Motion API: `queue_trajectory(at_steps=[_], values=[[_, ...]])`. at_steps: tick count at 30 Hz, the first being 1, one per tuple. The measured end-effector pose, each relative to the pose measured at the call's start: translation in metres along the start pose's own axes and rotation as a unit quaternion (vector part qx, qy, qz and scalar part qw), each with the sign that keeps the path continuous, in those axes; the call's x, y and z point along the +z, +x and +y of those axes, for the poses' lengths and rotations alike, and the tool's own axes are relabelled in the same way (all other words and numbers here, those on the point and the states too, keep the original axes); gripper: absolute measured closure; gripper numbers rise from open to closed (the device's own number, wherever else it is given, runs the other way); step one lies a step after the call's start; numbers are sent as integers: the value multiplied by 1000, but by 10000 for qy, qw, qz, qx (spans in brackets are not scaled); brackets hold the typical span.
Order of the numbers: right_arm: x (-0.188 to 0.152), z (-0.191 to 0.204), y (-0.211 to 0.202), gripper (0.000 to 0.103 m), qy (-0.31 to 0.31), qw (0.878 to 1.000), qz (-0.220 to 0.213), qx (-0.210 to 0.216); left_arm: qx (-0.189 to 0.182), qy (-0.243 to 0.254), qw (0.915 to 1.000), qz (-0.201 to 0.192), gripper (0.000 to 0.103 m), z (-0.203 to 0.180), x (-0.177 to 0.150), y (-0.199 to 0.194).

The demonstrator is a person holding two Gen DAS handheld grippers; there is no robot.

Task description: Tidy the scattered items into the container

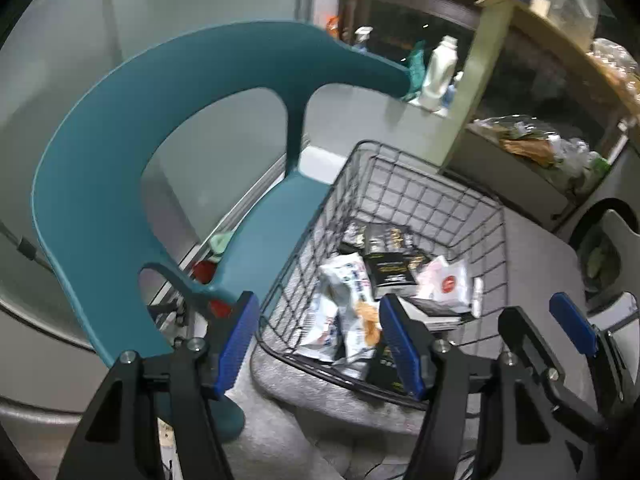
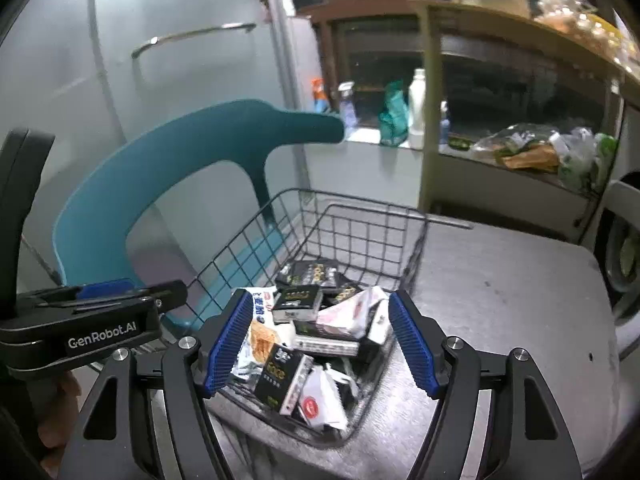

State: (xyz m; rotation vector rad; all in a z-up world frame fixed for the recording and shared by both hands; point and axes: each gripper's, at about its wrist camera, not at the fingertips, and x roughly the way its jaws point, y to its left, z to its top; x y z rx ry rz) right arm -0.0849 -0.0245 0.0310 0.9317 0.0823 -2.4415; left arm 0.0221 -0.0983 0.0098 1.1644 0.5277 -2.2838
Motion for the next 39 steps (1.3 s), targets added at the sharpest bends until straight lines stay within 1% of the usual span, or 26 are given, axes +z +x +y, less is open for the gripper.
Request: queue_trajectory(at_steps=[3, 4, 6, 8, 12, 16, 18, 20, 21, 22, 24, 28, 29, 31, 35, 39], values=[[-7, -19, -30, 31, 259, 9992, -71, -285, -552, 375, 9977, -123, 35, -16, -7, -17], [-11, -25, -39, 30, 352, 9986, -69, -390, -624, 454, 9969, -174, 35, -21, -11, -22], [-22, -38, -61, 30, 528, 9968, -71, -603, -602, 583, 9961, -275, 35, -33, -20, -33], [-32, -50, -82, 30, 669, 9943, -62, -832, -678, 728, 9946, -288, 35, -44, -30, -41], [-57, -74, -123, 29, 1035, 9885, -29, -1104, -811, 1042, 9912, -126, 35, -65, -53, -54], [-83, -94, -156, 27, 1311, 9827, -34, -1306, -966, 1212, 9879, -92, 35, -79, -72, -72], [-89, -100, -168, 27, 1400, 9800, -40, -1414, -1001, 1295, 9865, -81, 35, -83, -80, -80], [-90, -106, -181, 27, 1494, 9768, -148, -1528, -1048, 1377, 9849, -24, 34, -86, -86, -88], [-90, -108, -186, 24, 1541, 9752, -227, -1571, -1076, 1407, 9842, 25, 34, -87, -89, -90], [-90, -110, -190, 20, 1565, 9742, -290, -1598, -1105, 1407, 9838, 65, 34, -87, -91, -93], [-87, -112, -191, 18, 1545, 9733, -319, -1666, -1226, 1364, 9830, 90, 34, -85, -95, -97], [-82, -114, -191, 18, 1636, 9713, -363, -1690, -1168, 1535, 9812, -58, 34, -91, -99, -106], [-81, -114, -191, 18, 1612, 9717, -355, -1688, -1169, 1566, 9807, -67, 32, -92, -98, -106], [-80, -114, -189, 18, 1592, 9719, -350, -1700, -1197, 1573, 9802, -63, 31, -93, -98, -107], [-81, -118, -187, 17, 1685, 9705, -329, -1695, -1201, 1552, 9806, -13, 31, -93, -98, -105], [-81, -119, -188, 17, 1664, 9698, -399, -1740, -1201, 1606, 9797, 14, 31, -98, -101, -104]])
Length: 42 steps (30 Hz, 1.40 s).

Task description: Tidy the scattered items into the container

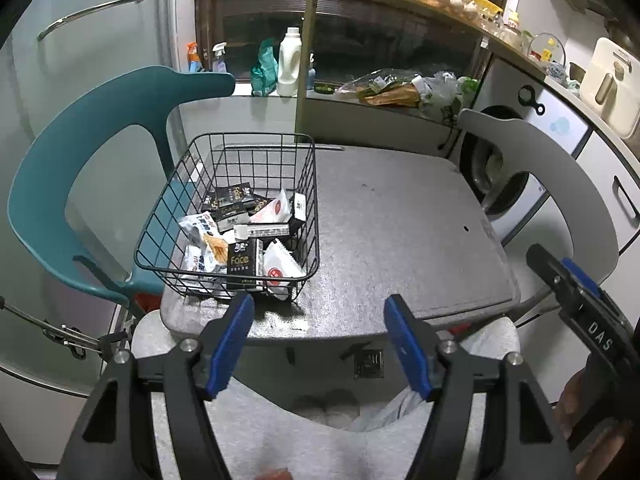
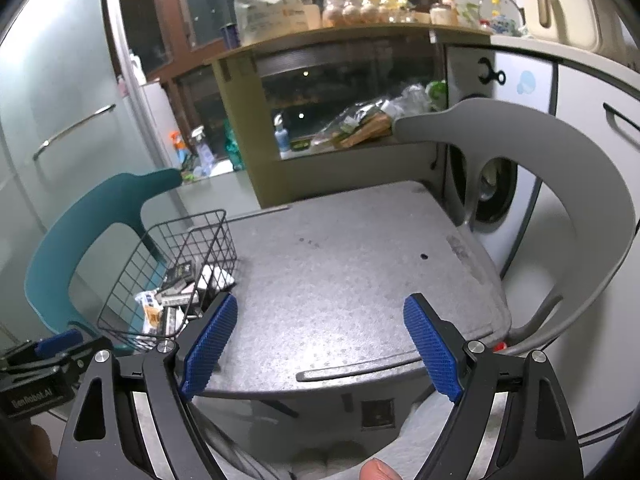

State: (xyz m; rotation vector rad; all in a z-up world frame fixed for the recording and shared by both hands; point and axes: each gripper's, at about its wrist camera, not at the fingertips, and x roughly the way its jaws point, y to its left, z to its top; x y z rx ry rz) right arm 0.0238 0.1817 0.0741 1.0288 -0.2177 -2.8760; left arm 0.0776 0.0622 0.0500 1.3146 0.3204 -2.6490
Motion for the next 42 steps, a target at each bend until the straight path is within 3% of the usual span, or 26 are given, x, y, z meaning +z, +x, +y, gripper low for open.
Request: queue_trajectory(at_steps=[42], values=[[-3, 0, 4, 17, 12, 10000, 85, 44, -79, 62, 9997, 211, 30, 3, -5, 14]])
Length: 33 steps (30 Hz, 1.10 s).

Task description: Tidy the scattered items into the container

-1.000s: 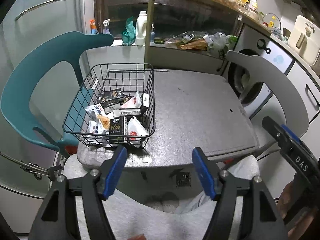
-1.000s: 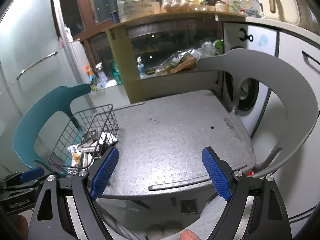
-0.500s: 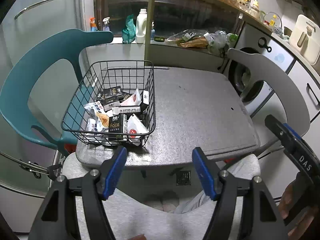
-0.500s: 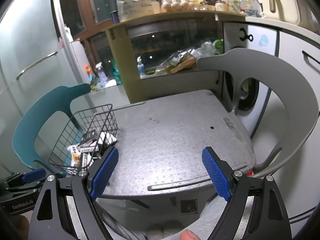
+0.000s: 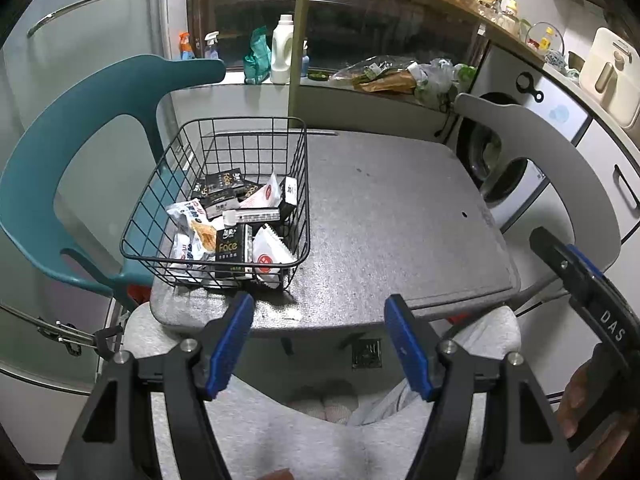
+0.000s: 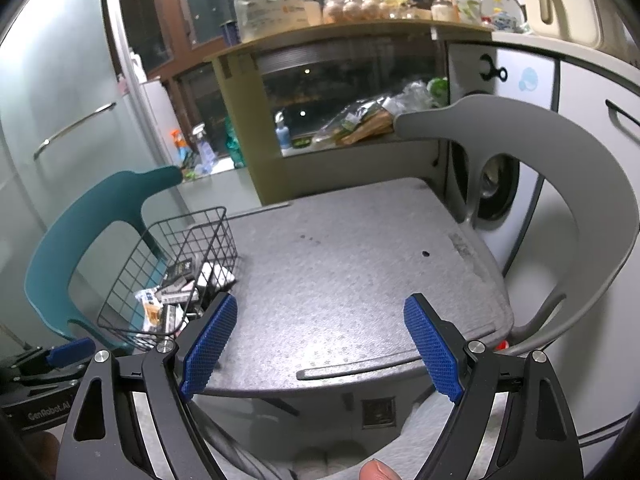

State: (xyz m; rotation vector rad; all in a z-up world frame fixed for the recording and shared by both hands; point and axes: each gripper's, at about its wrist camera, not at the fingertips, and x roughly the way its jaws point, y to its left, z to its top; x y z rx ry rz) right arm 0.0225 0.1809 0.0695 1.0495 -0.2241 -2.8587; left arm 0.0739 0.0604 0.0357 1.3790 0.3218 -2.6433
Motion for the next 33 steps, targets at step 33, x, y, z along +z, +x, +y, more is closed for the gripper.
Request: queue_trajectory(at_steps=[33], values=[[-2, 4, 1, 17, 6, 10000, 51, 32, -28, 62, 10000, 68, 30, 4, 0, 3]])
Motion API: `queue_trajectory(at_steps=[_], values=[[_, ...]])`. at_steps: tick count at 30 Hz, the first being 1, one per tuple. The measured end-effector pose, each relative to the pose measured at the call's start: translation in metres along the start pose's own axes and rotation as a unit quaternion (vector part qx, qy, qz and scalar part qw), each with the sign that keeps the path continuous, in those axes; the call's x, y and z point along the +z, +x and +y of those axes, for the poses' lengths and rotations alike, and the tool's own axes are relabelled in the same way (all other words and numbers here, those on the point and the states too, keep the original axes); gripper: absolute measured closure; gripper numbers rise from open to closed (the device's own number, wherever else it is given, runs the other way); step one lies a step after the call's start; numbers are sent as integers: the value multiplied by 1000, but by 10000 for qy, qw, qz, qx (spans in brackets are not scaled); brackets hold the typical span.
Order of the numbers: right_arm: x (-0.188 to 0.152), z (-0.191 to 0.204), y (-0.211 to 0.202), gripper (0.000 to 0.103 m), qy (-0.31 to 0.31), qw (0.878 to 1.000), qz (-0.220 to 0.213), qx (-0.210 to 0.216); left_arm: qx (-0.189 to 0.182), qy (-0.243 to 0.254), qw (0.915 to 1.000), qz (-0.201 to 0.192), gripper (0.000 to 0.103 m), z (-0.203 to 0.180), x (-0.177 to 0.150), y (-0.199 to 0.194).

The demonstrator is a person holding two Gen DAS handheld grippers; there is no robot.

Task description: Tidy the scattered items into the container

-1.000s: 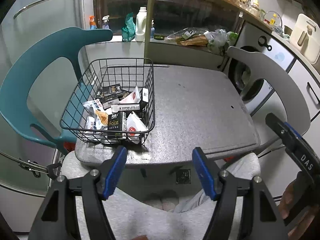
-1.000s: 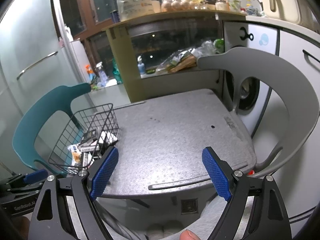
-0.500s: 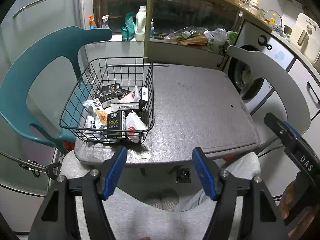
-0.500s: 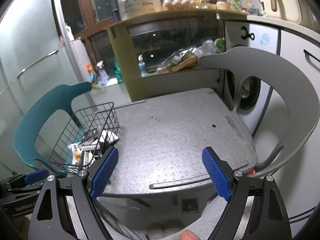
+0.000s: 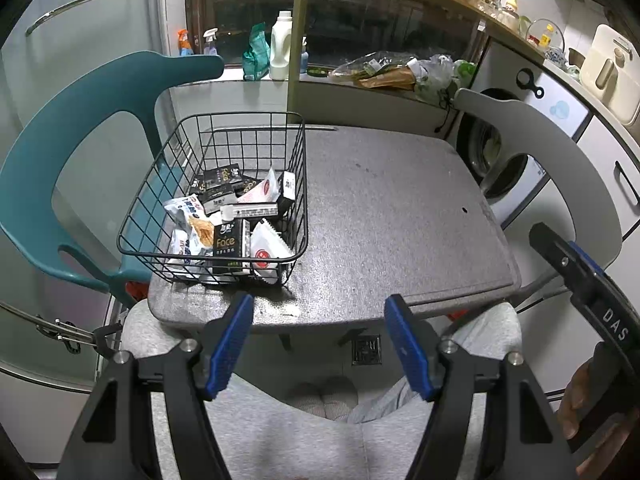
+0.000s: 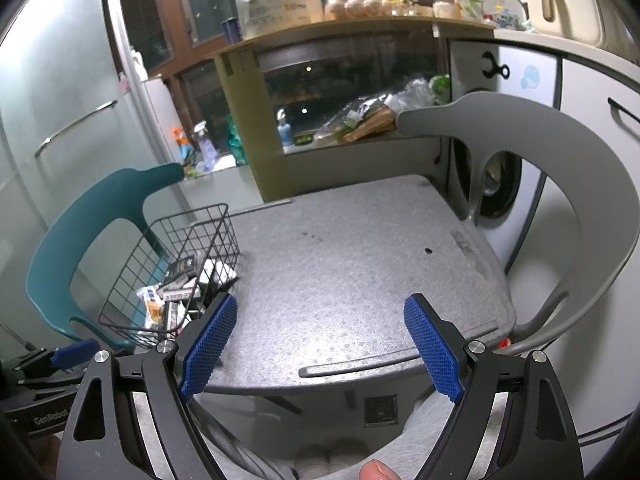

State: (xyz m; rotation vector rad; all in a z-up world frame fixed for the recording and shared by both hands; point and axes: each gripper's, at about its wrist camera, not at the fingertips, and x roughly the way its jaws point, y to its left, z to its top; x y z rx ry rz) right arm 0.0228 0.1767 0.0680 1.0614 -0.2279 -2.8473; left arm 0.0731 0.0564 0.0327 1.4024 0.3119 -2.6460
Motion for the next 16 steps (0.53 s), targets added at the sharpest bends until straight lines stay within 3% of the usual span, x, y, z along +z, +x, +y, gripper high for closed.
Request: queue_trajectory(at_steps=[16], values=[[-2, 1, 2, 17, -25, 10000, 30, 12, -28, 54, 10000, -34, 30, 2, 1, -1]])
